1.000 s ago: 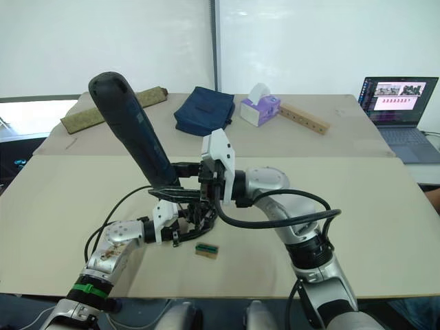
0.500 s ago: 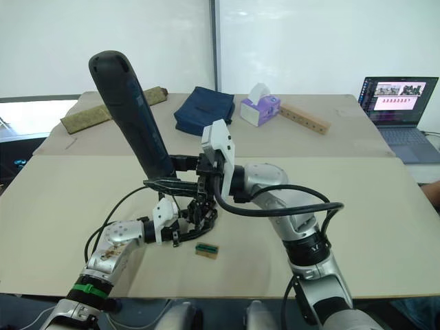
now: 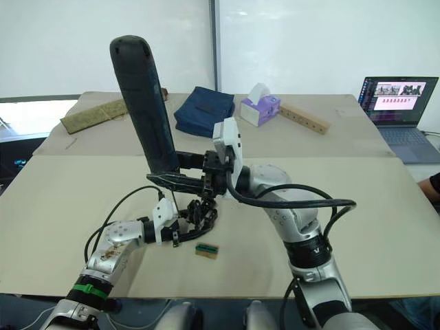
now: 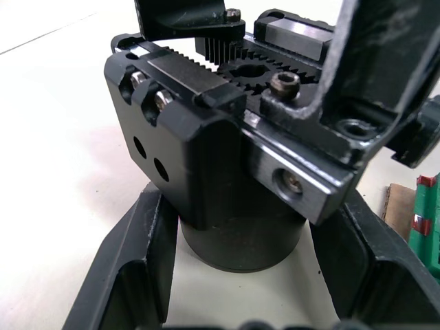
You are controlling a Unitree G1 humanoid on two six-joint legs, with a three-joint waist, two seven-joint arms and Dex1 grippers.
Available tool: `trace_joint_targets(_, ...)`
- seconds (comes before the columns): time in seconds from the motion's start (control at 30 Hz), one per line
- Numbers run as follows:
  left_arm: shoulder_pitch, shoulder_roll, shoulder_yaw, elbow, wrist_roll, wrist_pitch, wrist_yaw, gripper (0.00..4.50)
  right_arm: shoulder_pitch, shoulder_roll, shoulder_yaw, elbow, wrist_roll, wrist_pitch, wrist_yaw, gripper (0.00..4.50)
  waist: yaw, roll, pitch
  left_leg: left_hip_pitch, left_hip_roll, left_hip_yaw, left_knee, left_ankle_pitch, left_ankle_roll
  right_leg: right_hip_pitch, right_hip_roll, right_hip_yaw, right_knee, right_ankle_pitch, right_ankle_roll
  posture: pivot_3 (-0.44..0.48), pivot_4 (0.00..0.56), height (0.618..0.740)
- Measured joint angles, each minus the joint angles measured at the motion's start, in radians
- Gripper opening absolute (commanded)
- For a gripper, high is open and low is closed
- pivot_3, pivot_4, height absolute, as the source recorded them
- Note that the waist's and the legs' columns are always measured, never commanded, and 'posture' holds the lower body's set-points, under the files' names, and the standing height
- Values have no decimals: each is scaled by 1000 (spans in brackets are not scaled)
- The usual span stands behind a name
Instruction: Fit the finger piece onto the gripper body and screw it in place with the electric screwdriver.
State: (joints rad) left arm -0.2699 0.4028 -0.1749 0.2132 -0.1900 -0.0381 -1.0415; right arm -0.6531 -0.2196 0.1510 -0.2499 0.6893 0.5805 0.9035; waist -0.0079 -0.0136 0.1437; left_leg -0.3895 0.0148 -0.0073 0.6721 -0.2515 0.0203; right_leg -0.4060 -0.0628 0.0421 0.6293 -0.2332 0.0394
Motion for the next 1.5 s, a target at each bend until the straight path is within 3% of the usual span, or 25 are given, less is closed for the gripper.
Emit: trace_joint_targets(1.5, -2, 5, 0, 9, 0, -1, -8, 2257, 7, 12, 44, 46, -120, -50, 12, 1898, -2, 0, 0, 0, 0, 0, -1, 0, 0, 0, 0, 0, 0, 0, 0, 0, 150, 740)
